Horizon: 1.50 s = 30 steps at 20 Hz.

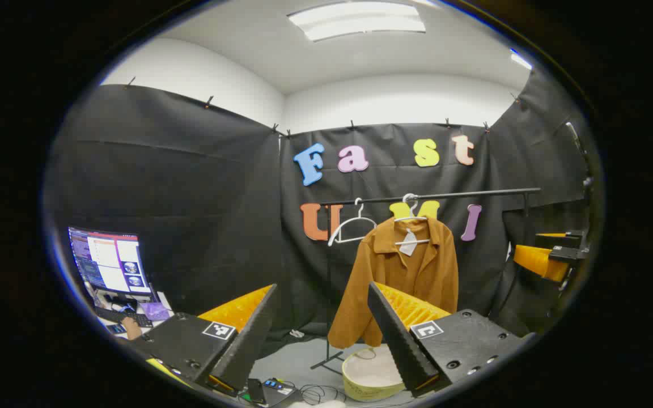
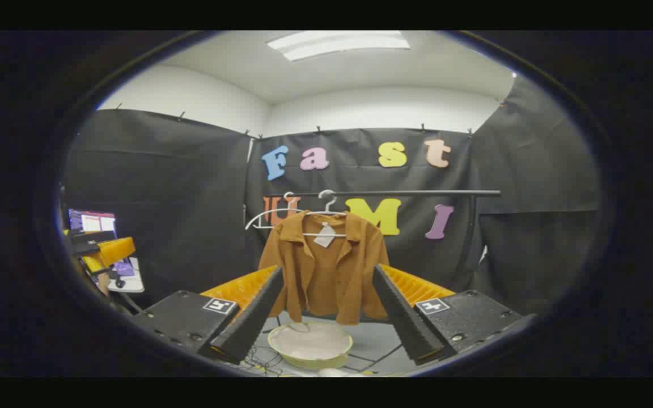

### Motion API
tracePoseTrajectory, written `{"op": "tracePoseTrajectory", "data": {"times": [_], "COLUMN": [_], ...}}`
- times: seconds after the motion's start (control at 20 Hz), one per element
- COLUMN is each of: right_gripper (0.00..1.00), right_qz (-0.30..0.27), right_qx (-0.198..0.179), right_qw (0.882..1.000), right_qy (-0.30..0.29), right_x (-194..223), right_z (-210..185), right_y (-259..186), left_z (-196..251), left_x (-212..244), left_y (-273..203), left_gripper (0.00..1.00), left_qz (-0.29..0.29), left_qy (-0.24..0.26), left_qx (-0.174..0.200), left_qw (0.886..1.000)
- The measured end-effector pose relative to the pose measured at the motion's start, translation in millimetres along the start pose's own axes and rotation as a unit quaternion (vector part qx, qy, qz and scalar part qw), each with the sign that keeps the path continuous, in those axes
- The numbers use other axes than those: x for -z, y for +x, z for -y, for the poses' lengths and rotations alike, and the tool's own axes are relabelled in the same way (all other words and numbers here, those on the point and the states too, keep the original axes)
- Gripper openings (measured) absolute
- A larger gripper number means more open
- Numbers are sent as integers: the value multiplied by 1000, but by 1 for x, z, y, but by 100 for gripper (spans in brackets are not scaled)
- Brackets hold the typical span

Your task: Grasp the clothes on the hanger with both hands and then place them into the laundry hamper below.

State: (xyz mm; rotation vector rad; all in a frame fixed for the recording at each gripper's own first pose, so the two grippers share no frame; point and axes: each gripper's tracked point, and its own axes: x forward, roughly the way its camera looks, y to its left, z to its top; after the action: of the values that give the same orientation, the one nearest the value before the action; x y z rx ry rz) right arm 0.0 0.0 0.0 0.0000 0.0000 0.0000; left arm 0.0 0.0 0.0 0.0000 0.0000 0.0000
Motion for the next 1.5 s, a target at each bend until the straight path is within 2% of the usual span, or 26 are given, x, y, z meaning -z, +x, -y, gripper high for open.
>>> {"op": "tracePoseTrajectory", "data": {"times": [0.55,0.8,1.2,1.25,1.3,1.4,1.45,1.5], "right_gripper": [100,99,100,100,100,100,99,99], "right_qz": [2,-14,-43,-48,-50,-52,-51,-52], "right_qx": [14,24,7,6,5,2,-1,-3], "right_qw": [1000,1000,999,999,998,998,998,998], "right_qy": [-3,-4,19,21,23,32,36,39], "right_x": [-2,14,51,56,59,63,64,67], "right_z": [8,21,44,49,55,67,73,78], "right_y": [5,27,127,143,159,196,215,234], "left_z": [13,30,93,101,110,133,146,157], "left_x": [-5,2,27,30,33,38,39,41], "left_y": [15,40,126,139,153,180,196,212], "left_gripper": [100,100,100,97,100,96,100,96], "left_qz": [10,4,5,9,11,14,16,18], "left_qy": [2,8,2,7,10,-1,-12,-22], "left_qx": [24,36,67,68,71,83,90,94], "left_qw": [1000,999,998,998,997,996,996,995]}}
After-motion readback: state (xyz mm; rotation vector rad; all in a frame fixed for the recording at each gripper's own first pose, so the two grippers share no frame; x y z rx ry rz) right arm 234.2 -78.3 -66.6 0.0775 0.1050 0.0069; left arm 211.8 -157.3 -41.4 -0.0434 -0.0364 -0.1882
